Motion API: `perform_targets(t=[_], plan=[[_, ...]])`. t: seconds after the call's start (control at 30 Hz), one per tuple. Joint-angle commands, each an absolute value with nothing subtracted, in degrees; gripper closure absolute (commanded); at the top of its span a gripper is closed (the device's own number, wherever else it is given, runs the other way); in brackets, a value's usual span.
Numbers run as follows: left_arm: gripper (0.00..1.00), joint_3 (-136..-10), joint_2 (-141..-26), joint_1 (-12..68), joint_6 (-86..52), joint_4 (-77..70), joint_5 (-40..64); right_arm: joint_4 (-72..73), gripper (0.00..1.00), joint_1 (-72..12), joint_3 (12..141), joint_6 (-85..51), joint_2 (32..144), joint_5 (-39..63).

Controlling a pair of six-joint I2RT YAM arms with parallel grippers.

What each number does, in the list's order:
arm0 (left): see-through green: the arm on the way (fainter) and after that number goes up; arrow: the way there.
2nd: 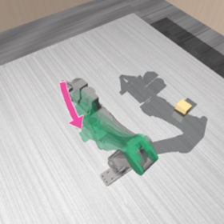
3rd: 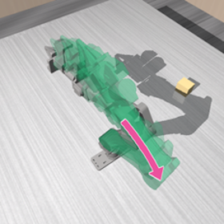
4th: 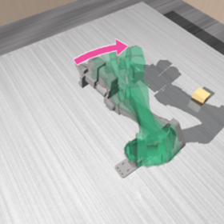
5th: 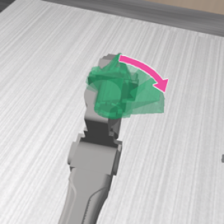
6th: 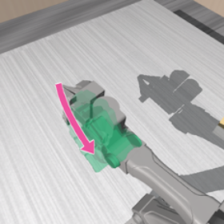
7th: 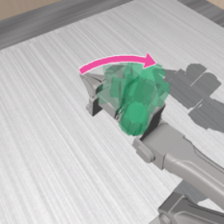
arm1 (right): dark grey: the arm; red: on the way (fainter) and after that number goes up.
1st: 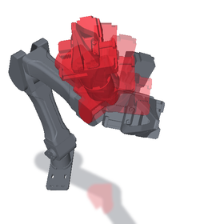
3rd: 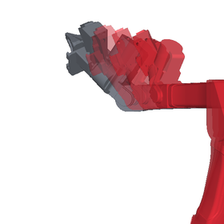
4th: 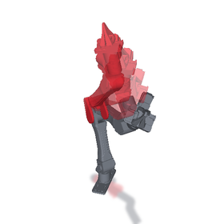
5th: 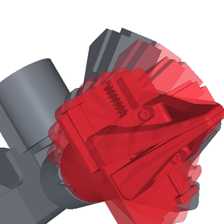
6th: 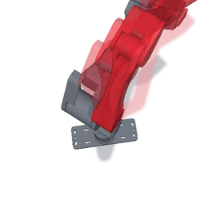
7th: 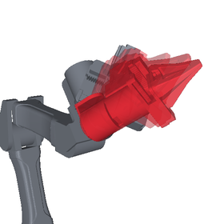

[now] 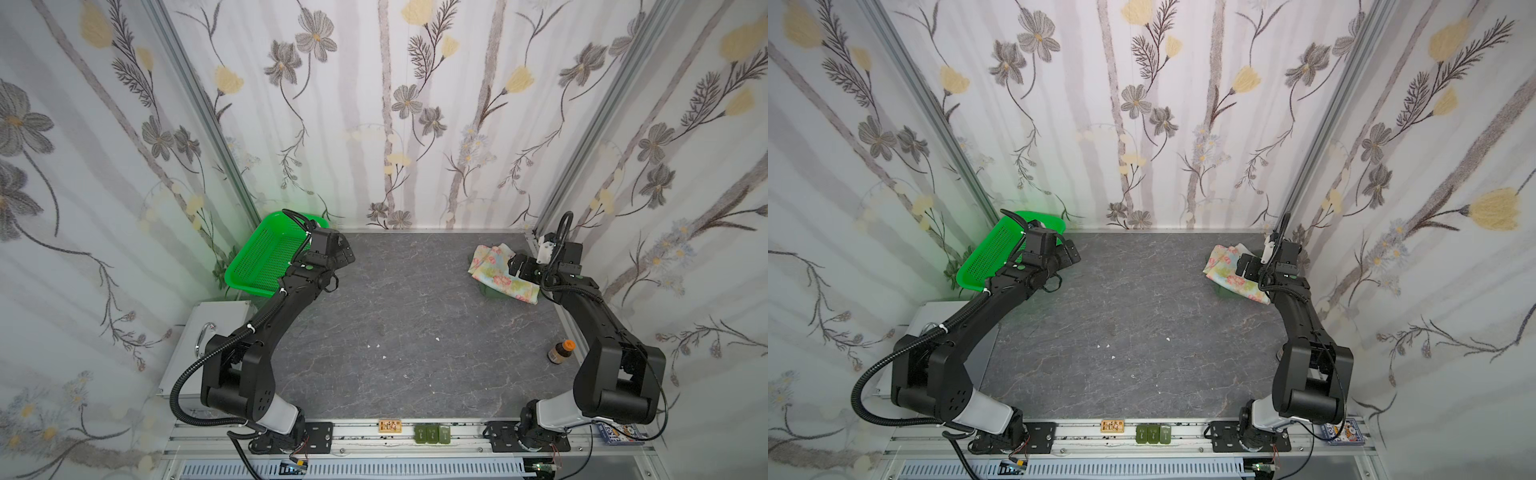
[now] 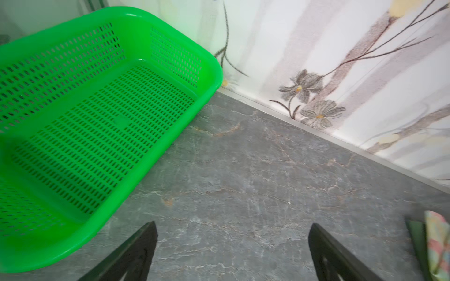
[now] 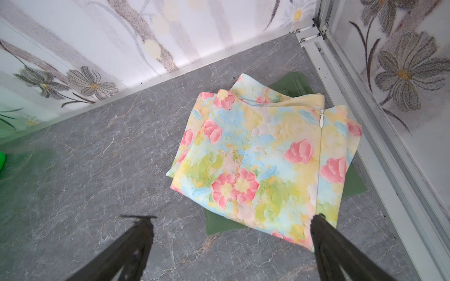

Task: Fold and stack skirts
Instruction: Reset both arms

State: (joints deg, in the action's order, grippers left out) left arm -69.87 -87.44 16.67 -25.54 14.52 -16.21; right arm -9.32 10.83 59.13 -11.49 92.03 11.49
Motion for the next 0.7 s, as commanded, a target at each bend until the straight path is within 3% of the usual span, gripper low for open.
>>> perform_targets(t=[0.0, 0.1, 0.3, 0.47, 0.67], plan=[[0.00, -67.56, -87.61, 16.01, -20.54, 10.98, -22.61, 3.93, 0.01, 10.55, 53.10, -12.23, 87.81, 8.30], [0.00, -61.76, -85.21, 15.22, -19.18, 4.40, -23.99, 8.82, 0.01, 9.17, 47.67, -10.87, 84.23, 5.75], [0.00, -40.74, -77.26, 13.81, -12.50, -24.97, -27.79, 20.29, 0.00, 7.43, 36.26, -10.20, 79.14, -1.02], [0.00, -34.15, -76.00, 13.48, -8.32, -27.81, -29.42, 31.66, 0.01, 5.59, 28.16, -7.26, 76.42, -5.86], [0.00, -22.63, -79.21, 9.77, -4.26, -50.63, -25.52, 46.47, 0.01, 4.19, 21.60, -3.81, 77.88, -8.19]])
